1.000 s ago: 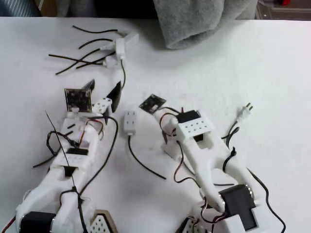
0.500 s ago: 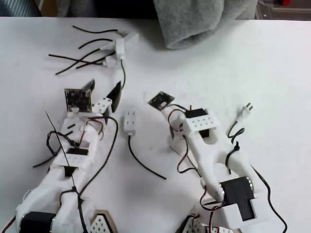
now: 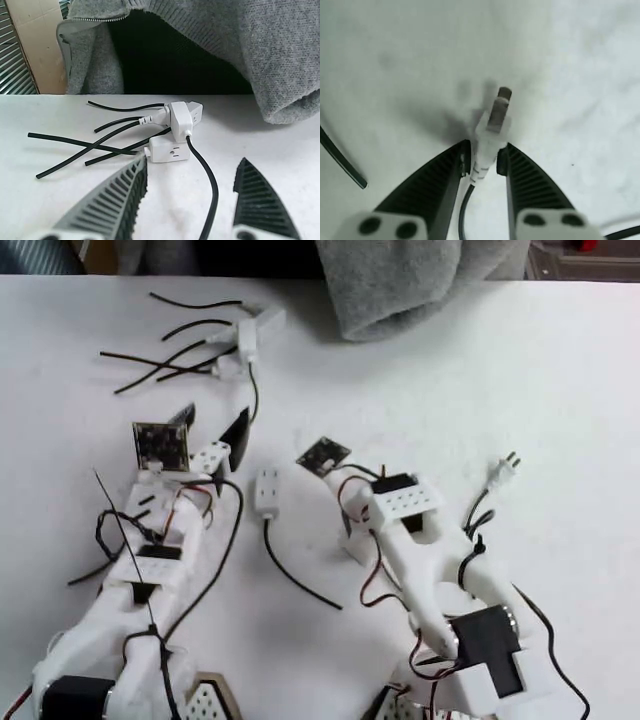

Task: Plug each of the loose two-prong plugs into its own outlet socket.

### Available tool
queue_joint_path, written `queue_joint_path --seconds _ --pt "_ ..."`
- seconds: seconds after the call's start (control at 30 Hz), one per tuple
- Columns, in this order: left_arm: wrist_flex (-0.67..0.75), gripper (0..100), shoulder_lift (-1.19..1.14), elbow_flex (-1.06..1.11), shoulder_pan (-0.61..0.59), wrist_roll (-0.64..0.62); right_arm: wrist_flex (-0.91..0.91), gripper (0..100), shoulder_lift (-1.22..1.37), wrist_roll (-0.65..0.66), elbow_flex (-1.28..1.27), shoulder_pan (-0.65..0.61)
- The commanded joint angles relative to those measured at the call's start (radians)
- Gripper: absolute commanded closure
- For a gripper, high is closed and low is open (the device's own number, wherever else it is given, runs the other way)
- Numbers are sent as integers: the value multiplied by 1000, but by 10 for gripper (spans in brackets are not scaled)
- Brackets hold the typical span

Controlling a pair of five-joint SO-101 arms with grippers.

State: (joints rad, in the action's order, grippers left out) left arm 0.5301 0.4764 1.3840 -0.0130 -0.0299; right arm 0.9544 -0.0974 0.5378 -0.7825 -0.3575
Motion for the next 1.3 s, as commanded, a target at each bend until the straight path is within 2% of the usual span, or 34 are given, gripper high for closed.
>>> queue_joint_path --seconds 0.0,0.43,0.57,0.77,1.07,1.27 --pt "-2 726 -2 -28 1 -11 -27 906 -5 -49 2 -24" --pt "-2 726 -2 -26 1 -11 -81 910 -2 -95 -14 -24" --pt "-2 726 -2 -26 1 -11 -82 982 -2 -140 -21 -22" --pt "-2 726 -2 -26 1 -11 -105 981 -18 -149 -17 -22" --pt "-2 726 -2 -26 1 -11 27 981 -211 -164 232 -31" --pt "0 726 -2 -26 1 -11 35 981 -426 -367 305 -50"
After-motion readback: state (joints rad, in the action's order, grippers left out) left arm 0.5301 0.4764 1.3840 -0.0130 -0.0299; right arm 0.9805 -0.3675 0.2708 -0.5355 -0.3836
